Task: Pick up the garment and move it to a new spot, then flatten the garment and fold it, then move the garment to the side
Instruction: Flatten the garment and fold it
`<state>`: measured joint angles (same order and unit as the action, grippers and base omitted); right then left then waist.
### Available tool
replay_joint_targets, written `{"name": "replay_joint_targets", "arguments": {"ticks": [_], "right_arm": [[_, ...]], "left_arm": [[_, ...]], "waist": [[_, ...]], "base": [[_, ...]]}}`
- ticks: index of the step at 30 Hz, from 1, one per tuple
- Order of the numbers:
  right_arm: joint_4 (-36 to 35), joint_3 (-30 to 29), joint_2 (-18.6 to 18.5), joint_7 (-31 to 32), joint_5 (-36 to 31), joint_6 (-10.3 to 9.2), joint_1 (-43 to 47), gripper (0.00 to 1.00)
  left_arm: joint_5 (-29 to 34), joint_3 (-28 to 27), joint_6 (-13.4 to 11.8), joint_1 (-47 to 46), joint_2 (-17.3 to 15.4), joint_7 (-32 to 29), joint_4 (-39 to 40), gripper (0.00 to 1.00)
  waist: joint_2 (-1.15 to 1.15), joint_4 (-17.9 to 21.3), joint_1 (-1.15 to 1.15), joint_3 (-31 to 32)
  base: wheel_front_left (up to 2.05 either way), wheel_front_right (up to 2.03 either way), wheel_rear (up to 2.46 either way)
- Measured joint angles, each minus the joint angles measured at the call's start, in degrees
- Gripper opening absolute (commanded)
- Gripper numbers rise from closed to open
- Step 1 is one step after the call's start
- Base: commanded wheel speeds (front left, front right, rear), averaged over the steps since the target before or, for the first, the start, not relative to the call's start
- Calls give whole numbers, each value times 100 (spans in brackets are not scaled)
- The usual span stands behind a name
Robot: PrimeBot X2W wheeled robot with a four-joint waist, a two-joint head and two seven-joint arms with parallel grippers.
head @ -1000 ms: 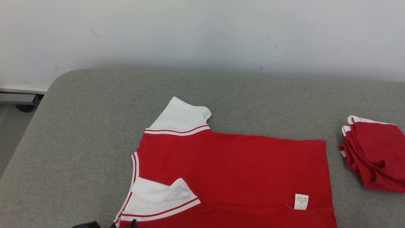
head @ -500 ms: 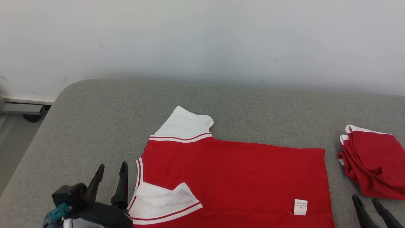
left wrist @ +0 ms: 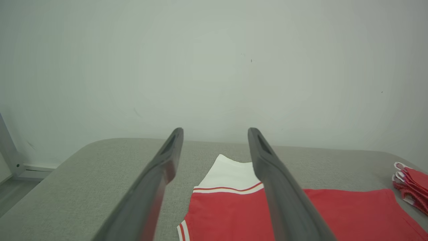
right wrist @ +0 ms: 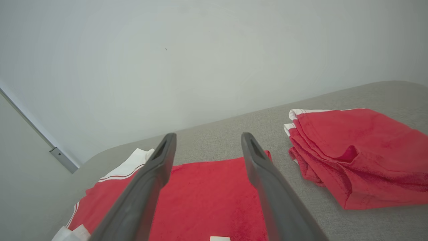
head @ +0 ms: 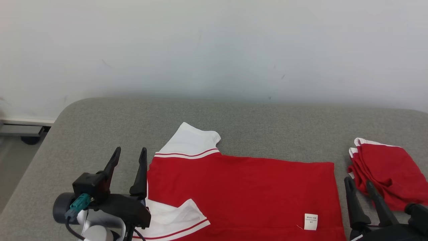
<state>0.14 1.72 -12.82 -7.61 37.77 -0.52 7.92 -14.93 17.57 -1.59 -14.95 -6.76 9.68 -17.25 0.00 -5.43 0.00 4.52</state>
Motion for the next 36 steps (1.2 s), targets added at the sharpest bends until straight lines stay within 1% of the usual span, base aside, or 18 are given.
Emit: {"name": "replay_joint_targets", "arguments": {"ticks": [4, 5, 13, 29, 36], "right_arm": [[146, 174, 73, -54, -91, -14, -26, 100], [181, 197, 78, -56, -108, -52, -24, 100], [330, 204, 94, -178, -259, -153, 24, 100], [308, 203, 97, -258, -294, -158, 119, 100], [303, 207, 81, -286, -312, -158, 118, 100]], "left_arm": [[32, 49, -41, 48, -8, -55, -238, 100], [35, 85, -40, 81, -18, -105, -314, 100], [36, 118, -52, 422, -65, -290, -645, 100], [19, 91, -110, 412, -35, -344, -743, 100], [13, 94, -151, 391, 33, -381, -775, 100]], "waist": [[0, 76, 0, 55], [0, 94, 0, 68], [0, 239, 0, 110], [0, 265, 0, 51], [0, 259, 0, 3]], "base": [[0, 0, 0], [0, 0, 0], [0, 0, 0], [0, 0, 0], [0, 0, 0]]}}
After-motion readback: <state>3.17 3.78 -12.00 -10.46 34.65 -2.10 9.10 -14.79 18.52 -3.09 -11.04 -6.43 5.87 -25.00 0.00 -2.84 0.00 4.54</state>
